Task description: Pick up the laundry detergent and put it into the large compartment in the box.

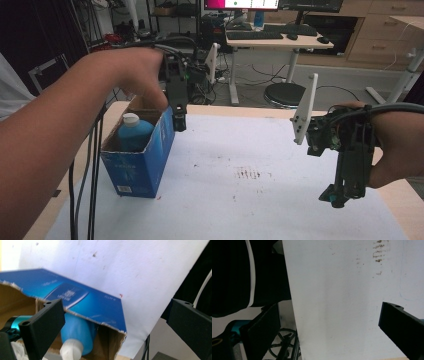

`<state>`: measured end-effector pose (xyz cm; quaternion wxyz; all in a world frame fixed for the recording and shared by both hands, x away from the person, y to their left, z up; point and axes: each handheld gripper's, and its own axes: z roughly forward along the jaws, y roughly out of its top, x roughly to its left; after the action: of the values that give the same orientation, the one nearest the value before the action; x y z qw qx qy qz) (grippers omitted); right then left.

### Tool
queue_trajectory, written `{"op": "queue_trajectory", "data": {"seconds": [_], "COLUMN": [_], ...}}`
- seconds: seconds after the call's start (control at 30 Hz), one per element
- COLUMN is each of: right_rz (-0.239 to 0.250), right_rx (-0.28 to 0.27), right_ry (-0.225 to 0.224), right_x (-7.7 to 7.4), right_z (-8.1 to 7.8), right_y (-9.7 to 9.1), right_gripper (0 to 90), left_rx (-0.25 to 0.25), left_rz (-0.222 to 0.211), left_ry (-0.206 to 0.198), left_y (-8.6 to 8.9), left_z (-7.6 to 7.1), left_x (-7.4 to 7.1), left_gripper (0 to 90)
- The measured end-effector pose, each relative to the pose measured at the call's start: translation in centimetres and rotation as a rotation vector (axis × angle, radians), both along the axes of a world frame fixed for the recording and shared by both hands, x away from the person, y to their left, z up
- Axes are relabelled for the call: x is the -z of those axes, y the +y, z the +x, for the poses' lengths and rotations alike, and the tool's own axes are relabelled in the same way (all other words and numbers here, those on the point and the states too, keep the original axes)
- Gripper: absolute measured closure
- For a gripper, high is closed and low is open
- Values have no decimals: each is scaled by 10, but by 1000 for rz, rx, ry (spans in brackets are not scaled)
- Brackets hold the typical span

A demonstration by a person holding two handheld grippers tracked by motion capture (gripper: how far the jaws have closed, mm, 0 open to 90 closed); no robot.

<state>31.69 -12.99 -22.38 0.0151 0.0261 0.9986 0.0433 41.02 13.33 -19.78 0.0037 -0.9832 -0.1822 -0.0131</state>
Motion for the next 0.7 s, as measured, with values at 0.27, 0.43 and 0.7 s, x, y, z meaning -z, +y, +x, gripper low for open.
{"op": "queue_trajectory", "data": {"seconds": [0.27,0.43,0.7], "right_rz": [-7,-8,-9], "right_rx": [8,-1,-2], "right_ry": [0,1,4], "right_x": [-2,-3,-3], "right_z": [-1,0,3], "right_y": [3,3,2], "right_gripper": [32,32,32], "left_rx": [107,169,198], "left_rz": [-18,-12,-22], "left_ry": [27,57,76], "left_y": [-15,-24,-30], "left_z": [-7,-13,-13], "left_x": [7,15,26], "left_gripper": [16,16,16]}}
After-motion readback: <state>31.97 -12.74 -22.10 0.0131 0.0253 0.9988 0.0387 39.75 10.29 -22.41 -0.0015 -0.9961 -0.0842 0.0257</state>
